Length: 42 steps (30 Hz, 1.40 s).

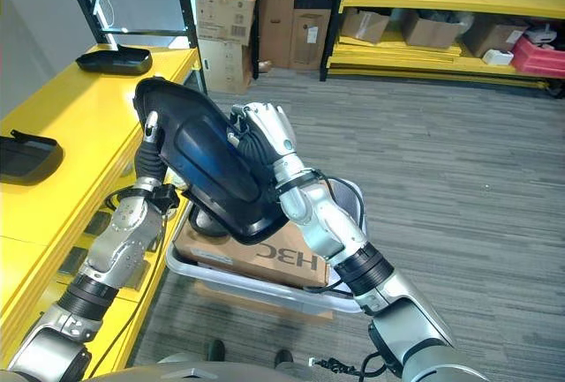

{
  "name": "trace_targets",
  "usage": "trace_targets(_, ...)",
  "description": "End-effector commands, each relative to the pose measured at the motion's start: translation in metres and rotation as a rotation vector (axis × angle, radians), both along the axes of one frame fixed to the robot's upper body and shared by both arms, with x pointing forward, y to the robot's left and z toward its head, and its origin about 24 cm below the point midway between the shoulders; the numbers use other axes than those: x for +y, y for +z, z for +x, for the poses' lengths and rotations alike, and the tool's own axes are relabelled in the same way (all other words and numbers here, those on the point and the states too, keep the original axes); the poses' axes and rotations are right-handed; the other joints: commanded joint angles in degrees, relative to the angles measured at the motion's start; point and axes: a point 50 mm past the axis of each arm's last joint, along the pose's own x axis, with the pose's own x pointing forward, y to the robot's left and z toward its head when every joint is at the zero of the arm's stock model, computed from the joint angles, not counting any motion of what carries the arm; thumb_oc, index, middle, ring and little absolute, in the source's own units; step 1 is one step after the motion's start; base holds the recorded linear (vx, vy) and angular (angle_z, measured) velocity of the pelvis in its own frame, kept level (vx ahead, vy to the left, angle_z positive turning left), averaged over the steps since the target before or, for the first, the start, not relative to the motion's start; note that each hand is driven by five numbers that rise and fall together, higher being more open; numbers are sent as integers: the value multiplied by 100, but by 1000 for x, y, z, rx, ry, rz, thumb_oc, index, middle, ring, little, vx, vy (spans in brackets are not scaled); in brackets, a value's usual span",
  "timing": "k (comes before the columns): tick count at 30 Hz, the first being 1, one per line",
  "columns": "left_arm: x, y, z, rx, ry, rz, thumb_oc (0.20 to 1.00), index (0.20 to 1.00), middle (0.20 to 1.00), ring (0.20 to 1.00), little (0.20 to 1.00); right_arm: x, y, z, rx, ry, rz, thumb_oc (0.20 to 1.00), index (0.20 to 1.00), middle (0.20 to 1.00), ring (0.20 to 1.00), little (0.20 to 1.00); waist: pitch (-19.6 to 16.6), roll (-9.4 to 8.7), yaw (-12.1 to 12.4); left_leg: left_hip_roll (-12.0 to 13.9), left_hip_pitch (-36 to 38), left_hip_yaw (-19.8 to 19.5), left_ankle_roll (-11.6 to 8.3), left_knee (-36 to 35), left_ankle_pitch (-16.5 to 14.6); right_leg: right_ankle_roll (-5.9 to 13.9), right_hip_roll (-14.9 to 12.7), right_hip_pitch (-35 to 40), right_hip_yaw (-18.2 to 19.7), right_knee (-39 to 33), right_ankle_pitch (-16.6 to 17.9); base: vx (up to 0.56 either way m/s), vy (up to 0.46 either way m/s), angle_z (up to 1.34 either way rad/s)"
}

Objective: Move parts from the plastic box to the shelf.

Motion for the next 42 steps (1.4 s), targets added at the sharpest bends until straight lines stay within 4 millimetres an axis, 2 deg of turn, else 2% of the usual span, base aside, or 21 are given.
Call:
trace_targets(1, -46, 30, 4, -151, -239, -4, 200, 200, 200, 200, 200, 55, 53, -31, -208, 328, 132, 200, 200, 200, 200, 200, -279, -191, 70, 298, 171, -168, -217, -43, -564, 442, -500, -16, -160, 103, -190, 0, 0, 0)
trace_targets(10, -37, 47, -1, -309, -251, 210, 200, 200, 200, 200, 200, 57, 48, -34, -128, 414, 151, 200, 200, 200, 200, 200, -283, -193, 86, 301, 210, -143, -221, -43, -583, 438, -501, 20, -133, 102, -208, 7, 4, -3)
trace_targets(11, -33, 48, -1, -334, -215, 272, 200, 200, 200, 200, 200, 58, 48, -35, -119, 430, 155, 200, 200, 200, 200, 200, -285, -198, 100, 306, 213, -141, -223, -43, -583, 434, -502, 25, -137, 100, -210, 0, 0, 0)
trace_targets(12, -21, 56, -2, -442, -87, 521, 200, 200, 200, 200, 200, 58, 46, -36, -87, 463, 185, 200, 200, 200, 200, 200, -276, -212, 128, 310, 219, -141, -228, -43, -584, 433, -500, 47, -147, 89, -214, 0, 0, 0)
trace_targets(13, -21, 56, -2, -442, -87, 522, 200, 200, 200, 200, 200, 58, 46, -36, -87, 464, 185, 200, 200, 200, 200, 200, -275, -213, 126, 309, 222, -142, -229, -43, -585, 433, -501, 51, -149, 88, -215, 0, 0, 0)
trace_targets(16, -7, 58, -3, -493, 75, 662, 200, 200, 200, 200, 200, 55, 43, -38, -55, 488, 241, 200, 200, 200, 200, 200, -249, -230, 154, 312, 228, -142, -238, -43, -583, 437, -494, 63, -157, 75, -218, 0, 0, 0)
trace_targets(17, -3, 57, -3, -499, 115, 686, 200, 200, 200, 200, 200, 54, 41, -40, -39, 502, 265, 235, 235, 235, 235, 235, -246, -235, 159, 314, 233, -141, -240, -43, -584, 438, -492, 71, -161, 70, -219, 0, 0, 0)
trace_targets(18, 2, 57, -4, -505, 160, 716, 200, 200, 200, 200, 200, 52, 38, -40, 9, 522, 321, 1000, 1000, 1000, 1000, 1000, -239, -236, 159, 314, 232, -137, -243, -43, -582, 437, -492, 69, -164, 69, -221, 0, 0, 0)
trace_targets(21, 17, 44, -8, -429, 226, 657, 200, 200, 200, 200, 200, 35, 27, -41, 116, 515, 451, 1000, 1000, 1000, 1000, 1000, -210, -251, 127, 313, 237, -111, -246, -43, -580, 442, -496, 61, -169, 63, -213, 0, 0, 0)
trace_targets(24, 38, 38, -11, -394, 350, 682, 200, 200, 200, 200, 200, 9, 15, -41, 192, 469, 561, 1000, 1000, 1000, 1000, 1000, -204, -277, 98, 321, 235, -89, -256, -43, -581, 440, -489, 50, -159, 56, -213, 1, -4, -2)
trace_targets(29, 70, 35, -16, -389, 563, 857, 200, 200, 200, 200, 200, -37, -10, -45, 277, 330, 721, 1000, 1000, 1000, 1000, 1000, -212, -312, 0, 320, 241, -35, -272, -43, -602, 449, -477, 34, -128, 55, -211, 1, -1, -1)
trace_targets(32, 86, 36, -19, -383, 645, 920, 200, 200, 200, 200, 200, -67, -34, -49, 336, 190, 810, 1000, 1000, 1000, 1000, 1000, -213, -308, -83, 326, 240, 7, -278, -43, -614, 453, -475, 4, -94, 62, -206, 4, 1, -2)
trace_targets(36, 96, 37, -22, -379, 693, 927, 200, 200, 200, 200, 200, -95, -62, -55, 406, 41, 896, 1000, 1000, 1000, 1000, 1000, -210, -307, -169, 328, 224, 44, -276, -43, -618, 464, -476, -43, -54, 61, -184, -2, -11, -10)
trace_targets(38, 97, 36, -22, -376, 693, 914, 200, 200, 200, 200, 200, -100, -68, -57, 420, 7, 900, 1000, 1000, 1000, 1000, 1000, -215, -305, -178, 330, 219, 52, -275, -43, -617, 466, -478, -53, -50, 62, -181, -1, -11, -10)
trace_targets(39, 98, 37, -25, -378, 684, 857, 200, 200, 200, 200, 200, -117, -91, -62, 480, -125, 877, 1000, 1000, 1000, 1000, 1000, -203, -296, -222, 329, 204, 62, -273, -43, -612, 471, -480, -72, -43, 64, -179, -4, -10, -9)
trace_targets(40, 98, 37, -25, -377, 684, 857, 200, 200, 200, 200, 200, -117, -91, -62, 480, -125, 876, 1000, 1000, 1000, 1000, 1000, -210, -295, -222, 329, 200, 62, -274, -43, -613, 471, -479, -76, -43, 65, -179, -10, -21, -5)
trace_targets(42, 99, 42, -31, -403, 659, 791, 200, 200, 200, 200, 200, -140, -134, -72, 611, -332, 823, 1000, 1000, 1000, 1000, 1000, -192, -285, -230, 321, 175, 62, -267, -43, -601, 477, -480, -101, -33, 72, -172, 0, 0, 0)
